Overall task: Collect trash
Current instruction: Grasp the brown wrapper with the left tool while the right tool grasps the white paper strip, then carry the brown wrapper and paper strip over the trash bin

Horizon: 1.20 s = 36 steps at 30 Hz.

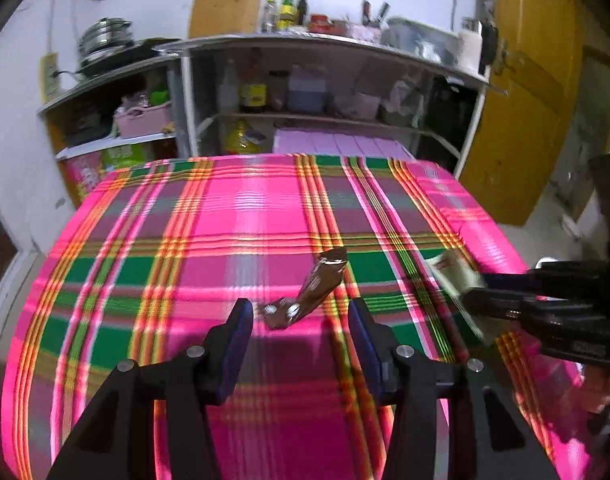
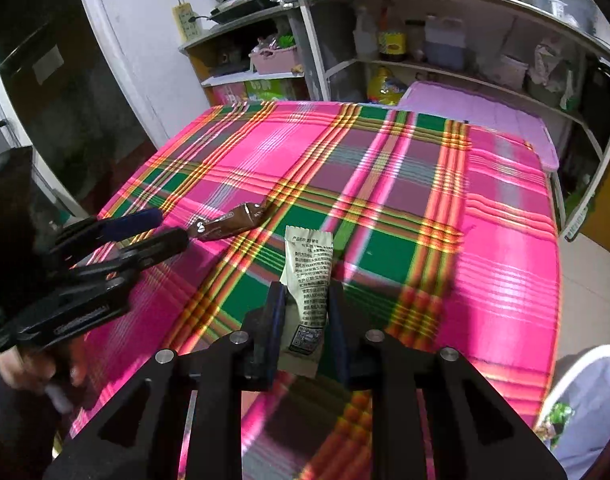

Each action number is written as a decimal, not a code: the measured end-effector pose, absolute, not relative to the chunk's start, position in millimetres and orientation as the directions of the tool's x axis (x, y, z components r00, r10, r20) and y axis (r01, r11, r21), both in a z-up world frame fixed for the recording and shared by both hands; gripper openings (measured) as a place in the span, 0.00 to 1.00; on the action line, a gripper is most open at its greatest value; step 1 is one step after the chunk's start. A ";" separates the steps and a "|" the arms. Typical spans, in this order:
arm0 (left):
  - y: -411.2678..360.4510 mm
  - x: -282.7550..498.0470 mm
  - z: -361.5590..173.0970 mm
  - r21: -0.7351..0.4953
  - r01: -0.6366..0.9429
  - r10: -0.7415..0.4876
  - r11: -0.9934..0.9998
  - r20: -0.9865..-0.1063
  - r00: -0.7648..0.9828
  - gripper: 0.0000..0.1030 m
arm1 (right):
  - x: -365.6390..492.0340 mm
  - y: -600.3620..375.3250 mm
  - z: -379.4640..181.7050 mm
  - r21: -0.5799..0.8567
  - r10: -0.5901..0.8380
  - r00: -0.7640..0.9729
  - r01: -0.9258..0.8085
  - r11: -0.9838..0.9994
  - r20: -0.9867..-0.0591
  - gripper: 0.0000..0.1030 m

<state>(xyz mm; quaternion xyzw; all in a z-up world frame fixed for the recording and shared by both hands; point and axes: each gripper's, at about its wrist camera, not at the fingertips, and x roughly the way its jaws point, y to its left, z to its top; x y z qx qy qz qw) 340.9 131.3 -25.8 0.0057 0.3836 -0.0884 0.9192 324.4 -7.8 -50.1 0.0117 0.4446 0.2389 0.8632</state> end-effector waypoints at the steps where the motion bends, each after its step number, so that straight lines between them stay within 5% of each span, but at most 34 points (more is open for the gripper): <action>1: 128.0 346.4 -28.0 -0.047 0.177 -0.157 0.983 -0.711 0.686 0.48 | 321.9 -12.7 -48.9 0.237 0.427 0.492 -0.402 0.884 -0.759 0.22; 8: 116.6 377.5 -50.7 0.013 0.190 -0.113 0.982 -0.764 0.635 0.48 | 318.4 -35.2 -50.0 0.261 0.434 0.494 -0.382 0.886 -0.753 0.22; 11: 111.5 379.0 -58.5 0.021 0.203 -0.111 0.979 -0.780 0.616 0.39 | 316.7 -43.9 -49.7 0.269 0.436 0.498 -0.371 0.889 -0.750 0.22; 14: 107.3 378.0 -57.7 0.017 0.203 -0.114 0.979 -0.783 0.612 0.20 | 314.3 -51.3 -47.1 0.276 0.437 0.505 -0.364 0.890 -0.744 0.22; 36: 24.9 226.5 21.7 -0.135 0.242 -0.272 0.961 -0.626 0.731 0.19 | 209.6 -127.5 2.4 0.262 0.395 0.649 -0.296 0.919 -0.651 0.22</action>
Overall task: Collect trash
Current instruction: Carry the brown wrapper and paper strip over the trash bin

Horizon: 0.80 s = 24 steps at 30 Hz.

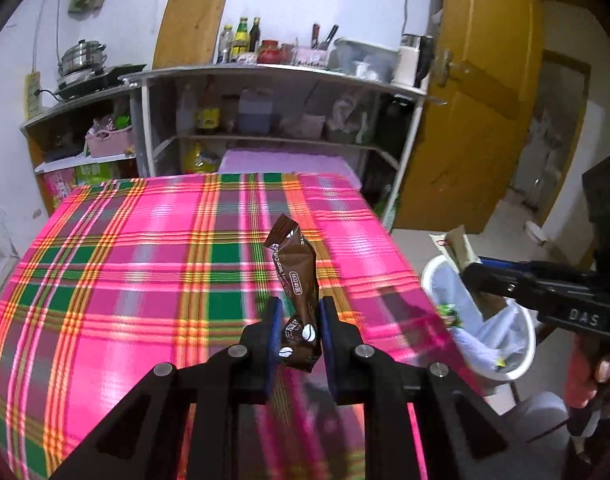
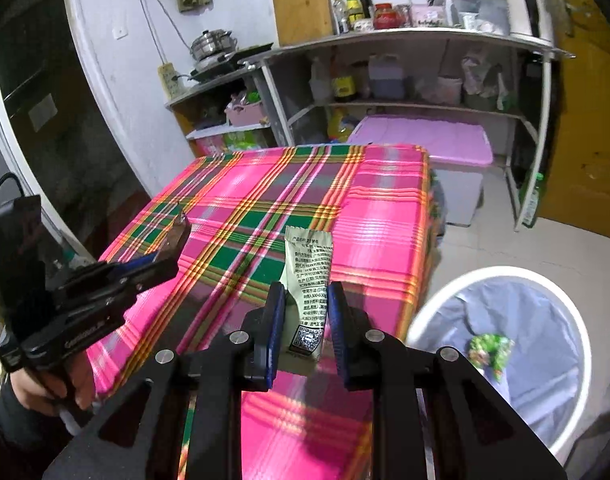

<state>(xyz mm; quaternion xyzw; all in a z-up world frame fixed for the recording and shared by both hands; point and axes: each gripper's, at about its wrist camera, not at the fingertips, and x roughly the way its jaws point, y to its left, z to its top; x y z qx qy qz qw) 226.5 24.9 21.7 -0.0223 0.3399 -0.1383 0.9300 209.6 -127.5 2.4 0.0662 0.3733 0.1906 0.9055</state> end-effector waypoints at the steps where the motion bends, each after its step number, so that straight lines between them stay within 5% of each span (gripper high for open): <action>1: 19.6 220.6 23.7 -0.147 0.250 -0.286 0.957 -0.621 0.730 0.19 | 203.3 -133.0 4.5 0.261 0.389 0.657 -0.289 0.921 -0.646 0.22; 24: -77.4 147.1 40.4 -0.184 0.372 -0.407 0.910 -0.569 0.715 0.19 | 126.6 -220.1 6.2 0.301 0.309 0.731 -0.148 0.942 -0.609 0.22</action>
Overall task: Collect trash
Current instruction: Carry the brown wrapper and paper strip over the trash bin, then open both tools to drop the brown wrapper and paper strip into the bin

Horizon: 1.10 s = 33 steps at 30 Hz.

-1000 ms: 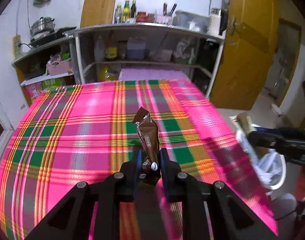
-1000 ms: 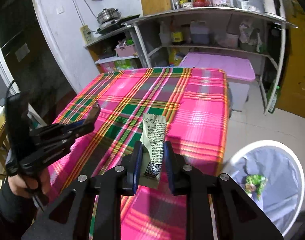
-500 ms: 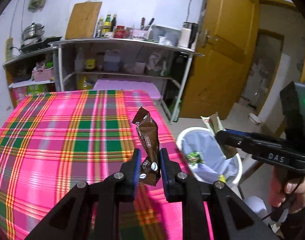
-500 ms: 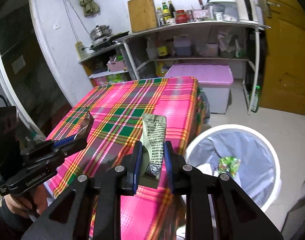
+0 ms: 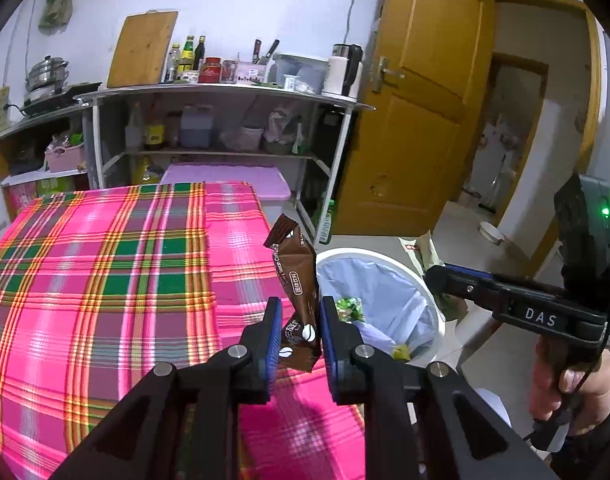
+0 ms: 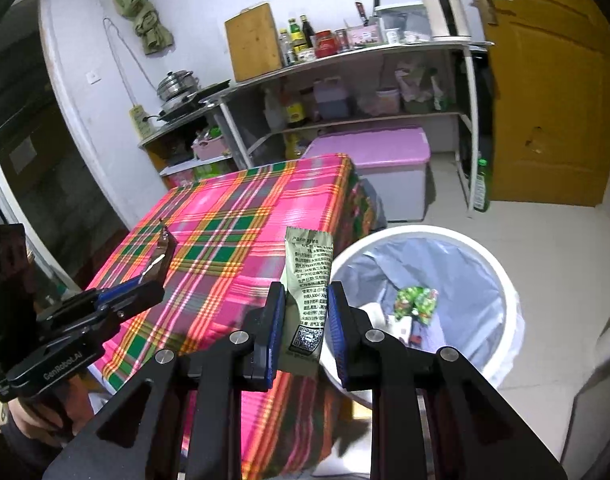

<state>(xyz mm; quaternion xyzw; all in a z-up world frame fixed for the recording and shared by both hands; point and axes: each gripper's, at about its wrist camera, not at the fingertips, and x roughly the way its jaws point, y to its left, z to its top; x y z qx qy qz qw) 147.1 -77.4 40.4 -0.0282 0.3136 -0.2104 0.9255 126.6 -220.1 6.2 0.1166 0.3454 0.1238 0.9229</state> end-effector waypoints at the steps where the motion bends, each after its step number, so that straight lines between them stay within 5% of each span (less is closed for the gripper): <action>1: -80.0 147.4 39.4 -0.184 0.375 -0.410 0.908 -0.571 0.712 0.19 | 125.9 -221.4 5.5 0.302 0.306 0.731 -0.143 0.942 -0.610 0.22; 33: -177.8 227.3 -28.1 -0.202 0.476 -0.469 0.856 -0.690 0.551 0.19 | 162.6 -292.7 -55.9 0.294 0.200 0.667 0.031 0.955 -0.718 0.22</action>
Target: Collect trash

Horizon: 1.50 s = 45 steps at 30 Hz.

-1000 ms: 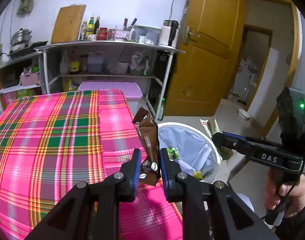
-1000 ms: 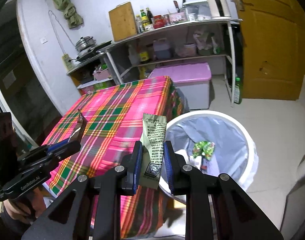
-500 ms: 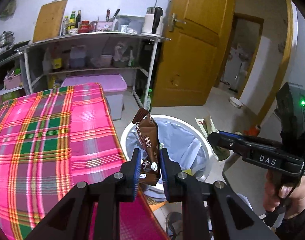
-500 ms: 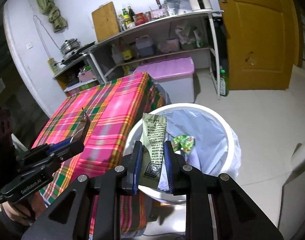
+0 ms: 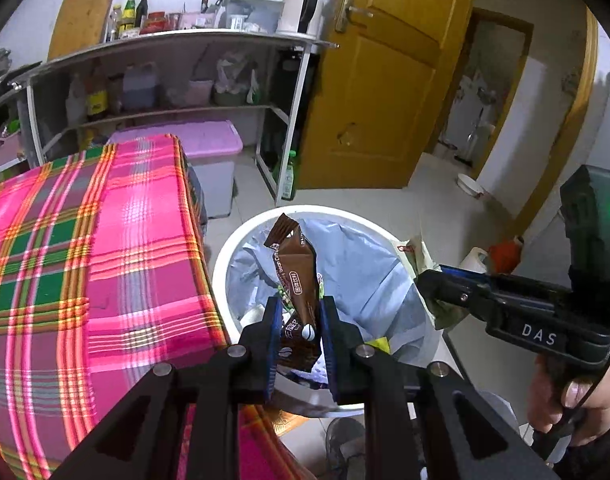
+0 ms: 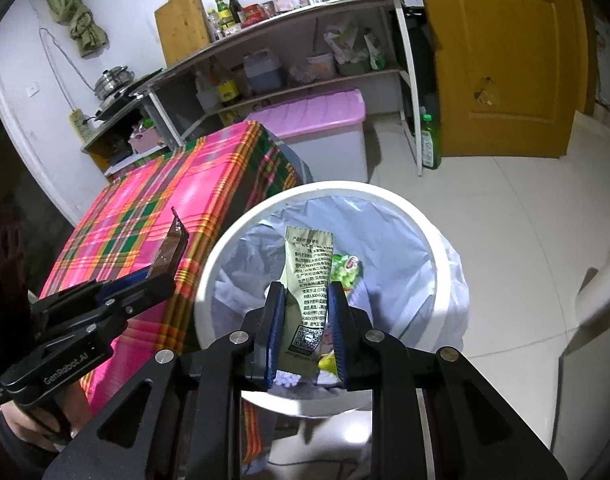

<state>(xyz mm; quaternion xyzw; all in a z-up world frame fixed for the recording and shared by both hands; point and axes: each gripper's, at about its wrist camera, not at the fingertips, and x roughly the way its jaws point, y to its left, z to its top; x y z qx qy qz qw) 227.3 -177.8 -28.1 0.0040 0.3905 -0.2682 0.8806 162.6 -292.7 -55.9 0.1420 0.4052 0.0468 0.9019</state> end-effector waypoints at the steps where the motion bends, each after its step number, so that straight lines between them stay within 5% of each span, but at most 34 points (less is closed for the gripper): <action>1: -179.3 229.9 -30.4 -0.207 0.475 -0.470 0.855 -0.695 0.544 0.19 | 164.0 -293.8 -57.6 0.294 0.198 0.664 0.034 0.955 -0.721 0.23; 18: -178.2 233.8 -33.3 -0.218 0.459 -0.466 0.861 -0.698 0.543 0.24 | 165.0 -291.5 -56.3 0.291 0.199 0.663 0.029 0.956 -0.721 0.28; 45: -123.8 133.6 18.8 -0.125 0.378 -0.371 0.918 -0.607 0.702 0.31 | 69.5 -229.4 1.7 0.156 0.147 0.778 -0.064 0.986 -0.610 0.31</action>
